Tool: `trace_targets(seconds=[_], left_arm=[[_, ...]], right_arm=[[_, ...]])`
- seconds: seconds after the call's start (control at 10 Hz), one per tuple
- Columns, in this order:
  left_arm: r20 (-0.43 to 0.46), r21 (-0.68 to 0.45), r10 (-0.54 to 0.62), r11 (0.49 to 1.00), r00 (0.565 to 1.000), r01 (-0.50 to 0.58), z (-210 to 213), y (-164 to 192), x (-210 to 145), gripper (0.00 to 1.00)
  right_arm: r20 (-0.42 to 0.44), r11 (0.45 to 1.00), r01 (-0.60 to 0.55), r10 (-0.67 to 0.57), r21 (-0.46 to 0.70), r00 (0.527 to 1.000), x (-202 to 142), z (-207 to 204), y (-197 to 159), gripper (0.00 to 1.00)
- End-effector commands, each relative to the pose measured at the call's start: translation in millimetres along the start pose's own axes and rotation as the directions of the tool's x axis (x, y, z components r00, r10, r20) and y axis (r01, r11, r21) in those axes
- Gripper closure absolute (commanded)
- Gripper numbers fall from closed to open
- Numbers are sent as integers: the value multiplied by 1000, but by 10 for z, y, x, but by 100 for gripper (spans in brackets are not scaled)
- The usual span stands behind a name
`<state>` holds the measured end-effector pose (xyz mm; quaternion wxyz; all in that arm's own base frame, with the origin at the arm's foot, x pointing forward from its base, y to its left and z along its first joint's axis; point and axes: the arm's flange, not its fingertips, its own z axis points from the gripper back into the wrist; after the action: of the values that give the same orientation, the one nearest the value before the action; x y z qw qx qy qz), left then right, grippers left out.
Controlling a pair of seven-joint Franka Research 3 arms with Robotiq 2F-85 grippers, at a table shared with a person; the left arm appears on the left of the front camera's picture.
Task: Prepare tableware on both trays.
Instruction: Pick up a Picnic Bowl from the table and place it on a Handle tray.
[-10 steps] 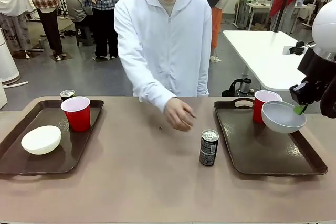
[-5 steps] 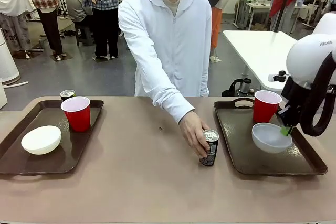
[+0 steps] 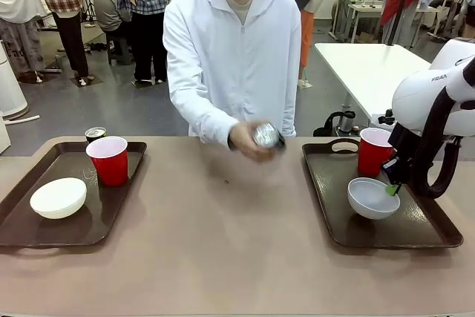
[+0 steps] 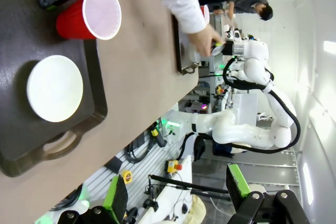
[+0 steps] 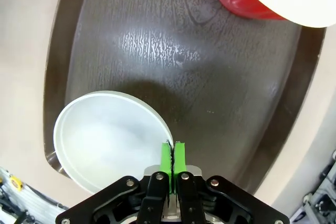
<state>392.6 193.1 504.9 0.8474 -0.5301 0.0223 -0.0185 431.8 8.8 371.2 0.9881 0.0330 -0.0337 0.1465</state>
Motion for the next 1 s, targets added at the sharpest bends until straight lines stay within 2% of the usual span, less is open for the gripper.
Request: trace_targets(seconds=[0.0, 0.1, 0.2, 0.3, 0.5, 0.6, 0.9], left_arm=[[6, -14, 8, 1000, 1000, -8, 20, -37, 6, 0], [6, -14, 8, 1000, 1000, -8, 20, -37, 6, 0], [6, -14, 8, 1000, 1000, -8, 20, -37, 6, 0], [6, -14, 8, 1000, 1000, -8, 20, -37, 6, 0], [6, -14, 8, 1000, 1000, -8, 20, -37, 6, 0], [6, -14, 8, 1000, 1000, -8, 20, -37, 6, 0], [6, -14, 8, 1000, 1000, -8, 20, -37, 6, 0]], right_arm=[[14, 1000, -19, 18, 23, 1000, 23, -92, -10, 98], [10, 1000, -19, 18, 24, 1000, 35, -86, -14, 60], [9, 999, -21, 20, 26, 1000, 43, -69, -8, 38], [10, 999, -24, 24, 30, 1000, 41, -29, 2, 0], [-6, 1000, -9, 9, 29, 1000, -3, 188, 60, 0], [-35, 1000, 8, -7, 28, 999, -55, 391, 117, 54], [-65, 999, 2, 1, 52, 998, -324, 1020, 266, 24]])
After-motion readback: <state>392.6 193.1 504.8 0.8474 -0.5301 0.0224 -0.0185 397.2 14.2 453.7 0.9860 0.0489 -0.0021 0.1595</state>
